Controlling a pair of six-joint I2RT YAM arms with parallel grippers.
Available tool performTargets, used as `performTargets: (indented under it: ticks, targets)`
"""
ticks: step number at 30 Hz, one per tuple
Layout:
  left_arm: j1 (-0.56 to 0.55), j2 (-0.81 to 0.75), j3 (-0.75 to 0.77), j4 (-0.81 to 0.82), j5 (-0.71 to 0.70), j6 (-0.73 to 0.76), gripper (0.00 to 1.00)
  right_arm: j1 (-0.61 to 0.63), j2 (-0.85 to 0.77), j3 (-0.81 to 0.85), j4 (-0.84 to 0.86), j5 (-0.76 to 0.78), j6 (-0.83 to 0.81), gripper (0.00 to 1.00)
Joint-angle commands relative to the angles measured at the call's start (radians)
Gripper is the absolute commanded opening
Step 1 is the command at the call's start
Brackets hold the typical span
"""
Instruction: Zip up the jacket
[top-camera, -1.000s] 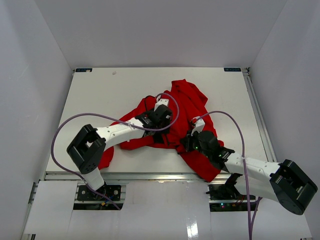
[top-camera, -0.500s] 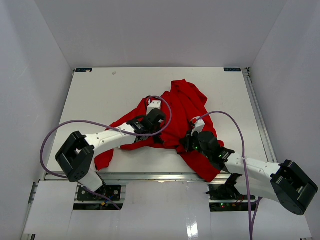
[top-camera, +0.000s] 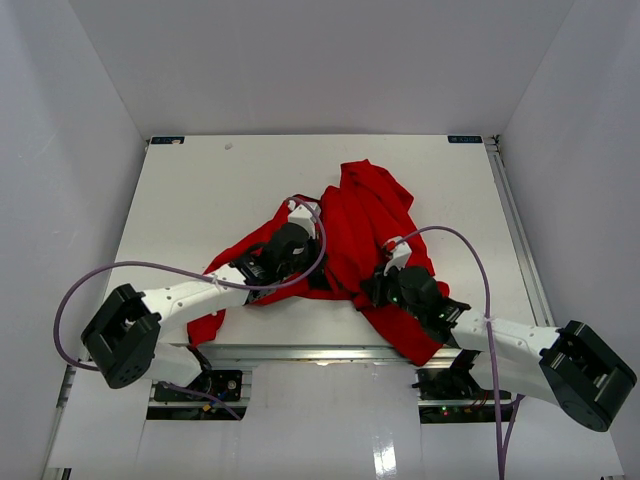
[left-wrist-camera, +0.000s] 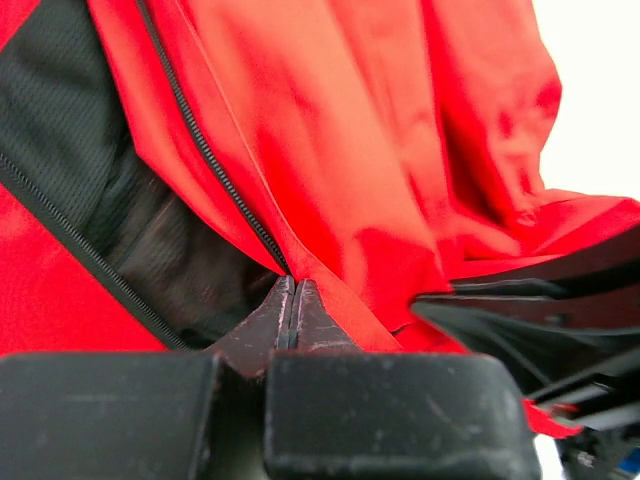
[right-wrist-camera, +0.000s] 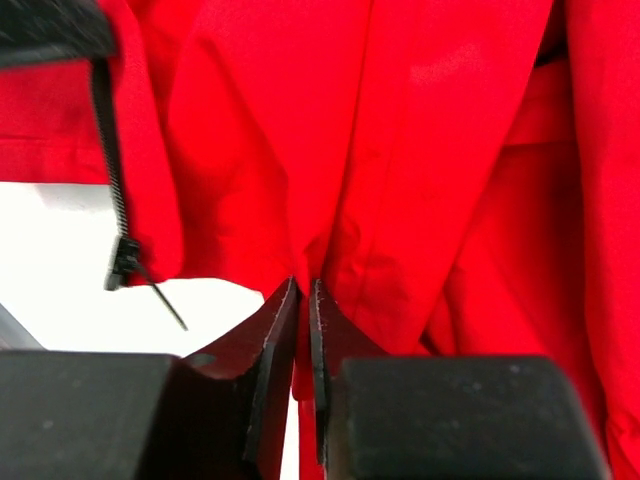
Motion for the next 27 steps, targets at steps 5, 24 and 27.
performTargets:
  ticks: [5,24,27]
  targets:
    - [0.032,-0.111,-0.106,0.173,0.108,0.006,0.00,0.004,-0.030,-0.012,0.069,-0.054,0.000,0.48]
    - [0.052,-0.252,-0.281,0.456,0.297,0.086,0.00,0.013,-0.296,-0.030,0.112,-0.210,-0.024,0.51]
    - [0.057,-0.238,-0.271,0.454,0.321,0.093,0.00,0.014,-0.293,-0.028,0.132,-0.210,-0.022,0.53]
